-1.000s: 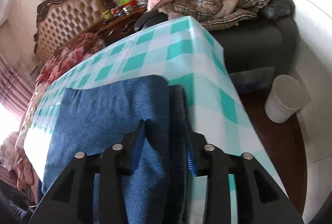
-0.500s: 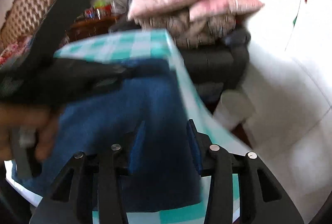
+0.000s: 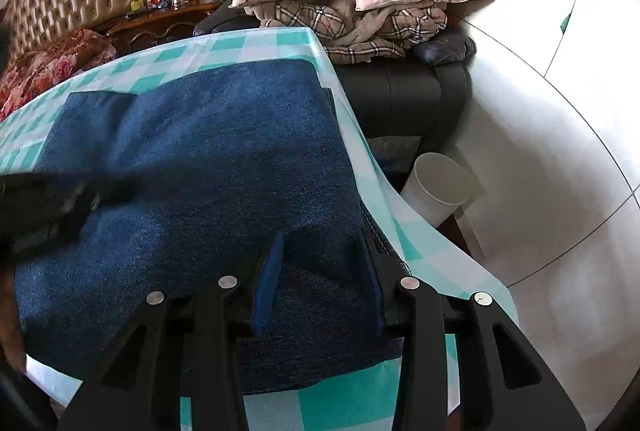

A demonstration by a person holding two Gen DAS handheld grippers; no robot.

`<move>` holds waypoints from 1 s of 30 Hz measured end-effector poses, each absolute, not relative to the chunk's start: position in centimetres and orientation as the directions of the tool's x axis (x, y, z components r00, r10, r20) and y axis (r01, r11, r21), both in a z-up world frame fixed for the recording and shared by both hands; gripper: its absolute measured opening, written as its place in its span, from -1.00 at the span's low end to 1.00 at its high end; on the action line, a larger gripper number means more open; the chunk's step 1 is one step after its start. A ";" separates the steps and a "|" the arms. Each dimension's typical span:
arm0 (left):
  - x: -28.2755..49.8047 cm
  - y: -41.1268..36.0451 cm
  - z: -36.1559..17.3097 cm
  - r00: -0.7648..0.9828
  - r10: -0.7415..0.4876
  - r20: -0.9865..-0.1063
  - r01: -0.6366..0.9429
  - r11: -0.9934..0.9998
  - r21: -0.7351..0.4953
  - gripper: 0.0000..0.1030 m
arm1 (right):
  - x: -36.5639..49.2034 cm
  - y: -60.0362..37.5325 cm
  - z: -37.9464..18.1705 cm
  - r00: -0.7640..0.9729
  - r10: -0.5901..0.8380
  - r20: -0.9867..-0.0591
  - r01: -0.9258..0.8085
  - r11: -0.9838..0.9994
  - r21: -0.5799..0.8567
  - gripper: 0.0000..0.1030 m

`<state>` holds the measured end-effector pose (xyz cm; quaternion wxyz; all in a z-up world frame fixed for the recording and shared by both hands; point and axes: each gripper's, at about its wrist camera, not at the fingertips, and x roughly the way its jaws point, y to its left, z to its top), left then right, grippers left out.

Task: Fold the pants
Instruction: 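Open both tools to release the folded jeans, then press and smooth the folded jeans flat with both open tools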

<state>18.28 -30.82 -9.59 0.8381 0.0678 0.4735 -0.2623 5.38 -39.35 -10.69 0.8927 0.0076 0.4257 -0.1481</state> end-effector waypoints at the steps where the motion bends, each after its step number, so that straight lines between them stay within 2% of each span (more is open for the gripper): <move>1: 17.3 -30.4 -9.4 0.424 -0.361 -0.830 0.514 0.851 -0.108 -0.38 | 5.3 -39.4 -10.7 0.594 -0.259 -0.762 0.272 0.956 -0.113 -0.30; 3: 16.0 -29.6 -9.2 0.429 -0.352 -0.832 0.516 0.852 -0.095 -0.17 | 5.2 -39.3 -10.7 0.593 -0.258 -0.762 0.275 0.955 -0.110 -0.30; 8: 12.0 -27.1 -9.3 0.473 -0.315 -0.823 0.518 0.855 -0.030 -0.10 | 5.0 -39.0 -10.7 0.588 -0.273 -0.761 0.282 0.952 -0.124 -0.30; 16: 9.1 -23.2 -8.1 0.513 -0.312 -0.800 0.454 0.889 -0.055 -0.14 | 5.1 -38.9 -10.6 0.578 -0.285 -0.765 0.290 0.948 -0.134 -0.28; 19: 9.0 -22.0 -8.1 0.510 -0.306 -0.804 0.432 0.899 -0.068 -0.33 | 4.9 -38.8 -10.7 0.577 -0.290 -0.764 0.295 0.946 -0.137 -0.27; 30: 9.4 -19.6 -8.0 0.527 -0.246 -0.813 0.354 0.934 -0.053 -0.33 | 4.6 -38.1 -9.1 0.566 -0.306 -0.765 0.331 0.935 -0.128 -0.25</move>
